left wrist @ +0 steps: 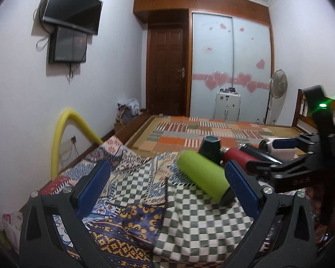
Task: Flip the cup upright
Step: 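Move the right gripper down toward the lying lime-green bottle, then close the right gripper around the lime-green bottle's body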
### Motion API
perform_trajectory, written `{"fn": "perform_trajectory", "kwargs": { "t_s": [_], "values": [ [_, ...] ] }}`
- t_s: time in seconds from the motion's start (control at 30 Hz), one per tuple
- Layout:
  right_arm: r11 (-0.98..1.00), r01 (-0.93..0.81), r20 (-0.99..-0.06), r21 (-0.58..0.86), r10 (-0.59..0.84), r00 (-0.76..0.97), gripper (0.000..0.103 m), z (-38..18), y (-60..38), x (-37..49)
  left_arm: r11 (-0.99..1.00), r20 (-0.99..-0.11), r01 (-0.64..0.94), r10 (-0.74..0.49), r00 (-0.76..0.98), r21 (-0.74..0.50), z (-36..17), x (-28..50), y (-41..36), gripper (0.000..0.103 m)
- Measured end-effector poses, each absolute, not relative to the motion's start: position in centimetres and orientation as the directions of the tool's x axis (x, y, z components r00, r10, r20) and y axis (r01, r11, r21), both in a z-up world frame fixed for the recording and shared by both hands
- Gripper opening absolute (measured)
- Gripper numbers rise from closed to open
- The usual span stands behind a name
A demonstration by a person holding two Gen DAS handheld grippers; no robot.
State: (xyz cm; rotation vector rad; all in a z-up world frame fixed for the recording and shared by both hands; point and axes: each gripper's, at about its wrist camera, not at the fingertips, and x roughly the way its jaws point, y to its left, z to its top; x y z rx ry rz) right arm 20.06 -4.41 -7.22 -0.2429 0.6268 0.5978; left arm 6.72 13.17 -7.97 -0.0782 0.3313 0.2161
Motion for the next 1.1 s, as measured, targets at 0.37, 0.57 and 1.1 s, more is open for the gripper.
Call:
{"fn": "perform_trajectory", "kwargs": {
  "t_s": [0.37, 0.57, 1.1],
  "values": [
    [0.693, -0.719, -0.856, -0.063, 0.332, 0.396, 0.098, -11.6, 3.1, 27.4, 0.962, -0.391, -0.258, 0.203, 0.898, -0.092, -11.2, 8.4, 16.9, 0.103],
    [0.701, -0.713, -0.933, 0.006, 0.261, 0.249, 0.088, -13.6, 4.6, 30.8, 0.964, -0.4, -0.251, 0.197, 0.895, -0.087, -11.9, 8.8, 16.9, 0.103],
    [0.714, -0.7, -0.96, 0.011, 0.203, 0.192, 0.064, -14.9, 5.3, 31.8, 0.965, -0.411, -0.247, 0.189, 0.892, -0.092, -12.4, 8.7, 16.8, 0.103]
  ]
}}
